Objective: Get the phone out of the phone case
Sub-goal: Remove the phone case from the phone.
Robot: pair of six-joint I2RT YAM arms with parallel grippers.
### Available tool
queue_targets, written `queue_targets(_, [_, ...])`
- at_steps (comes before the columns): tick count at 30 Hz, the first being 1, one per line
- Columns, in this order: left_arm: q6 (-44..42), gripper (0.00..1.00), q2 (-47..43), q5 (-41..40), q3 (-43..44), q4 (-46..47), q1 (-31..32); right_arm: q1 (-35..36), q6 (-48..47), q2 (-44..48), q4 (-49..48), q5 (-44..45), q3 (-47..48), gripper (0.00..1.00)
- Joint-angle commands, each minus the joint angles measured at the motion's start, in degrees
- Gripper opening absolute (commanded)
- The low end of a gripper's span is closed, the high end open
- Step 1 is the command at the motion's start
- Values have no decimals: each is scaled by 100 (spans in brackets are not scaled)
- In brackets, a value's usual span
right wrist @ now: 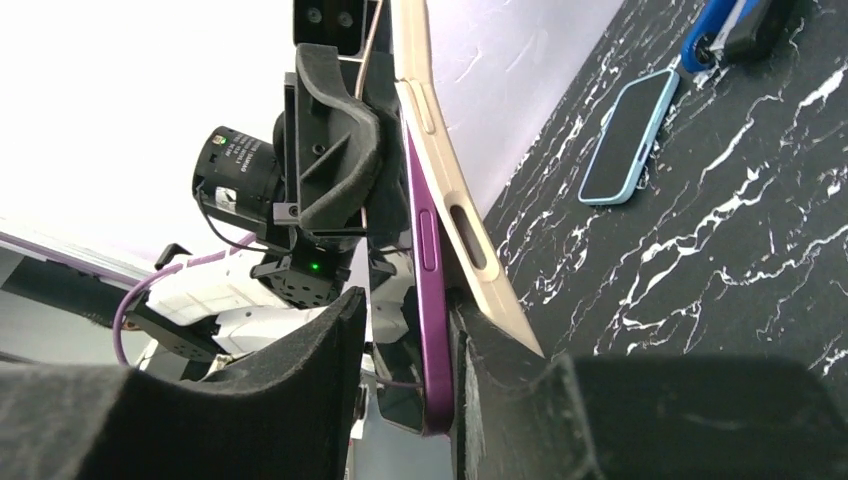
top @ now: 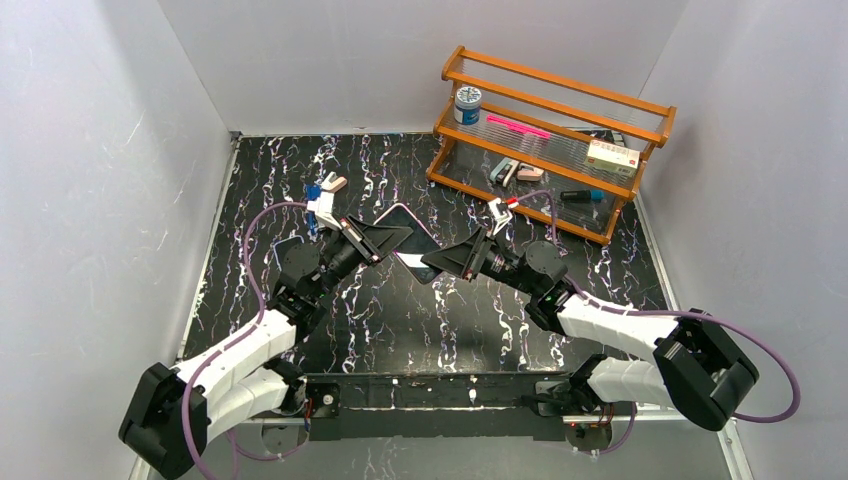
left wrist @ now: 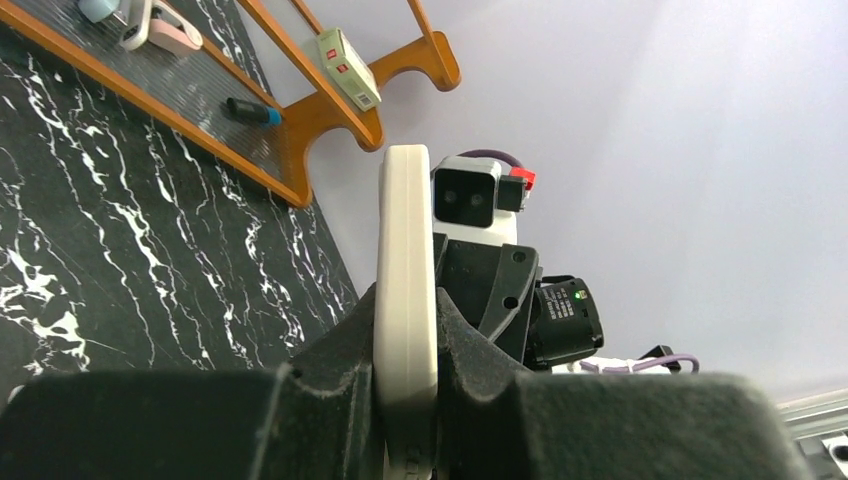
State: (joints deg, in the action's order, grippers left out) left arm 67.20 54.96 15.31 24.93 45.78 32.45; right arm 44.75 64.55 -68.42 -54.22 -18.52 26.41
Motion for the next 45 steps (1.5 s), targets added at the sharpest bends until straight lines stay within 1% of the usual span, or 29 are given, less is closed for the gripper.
queue_targets(1, [169,0,-59,516,-71,432,333,34,-3,-48,-922,156,177,39])
queue_targets(3, [23,0,19,566,-68,440,354,26,15,-63,-962,173,239,32])
queue_targets(4, [-85,0,37,595,-78,441,358,11,49,-78,-990,171,263,26])
queue_targets(5, [-216,3,10,587,-111,442,359,-13,94,-97,-1039,165,275,21])
queue_targets(6, [-359,12,-58,508,-167,448,357,-49,150,-101,-1086,163,272,14])
queue_targets(8, [-665,41,-280,225,-317,422,351,-129,246,-53,-1133,173,244,3])
queue_targets(10, [-870,66,-508,-41,-452,333,350,-198,312,44,-1112,215,206,1])
queue_targets(11, [-942,71,-595,-152,-519,295,350,-209,333,98,-1079,251,188,1])
queue_targets(12, [-1015,74,-654,-219,-570,277,345,-224,350,155,-1029,271,179,1])
queue_targets(15, [-1160,77,-688,-273,-702,248,341,-237,421,308,-917,382,129,1])
queue_targets(17, [-1218,77,-716,-348,-810,248,341,-242,472,406,-900,515,74,1])
queue_targets(20, [-1382,74,-697,-397,-892,240,341,-252,507,482,-855,545,61,1])
queue_targets(24, [-1454,69,-457,-244,-803,230,341,-248,557,496,-886,523,69,1])
queue_targets(28, [-1480,68,-268,-111,-675,243,350,-249,568,505,-898,516,74,1])
queue_targets(38, [-1473,75,-293,425,-489,369,376,-248,545,493,-893,580,7,1])
queue_targets(45, [-1431,76,-273,563,-454,410,385,-252,523,469,-880,564,22,1])
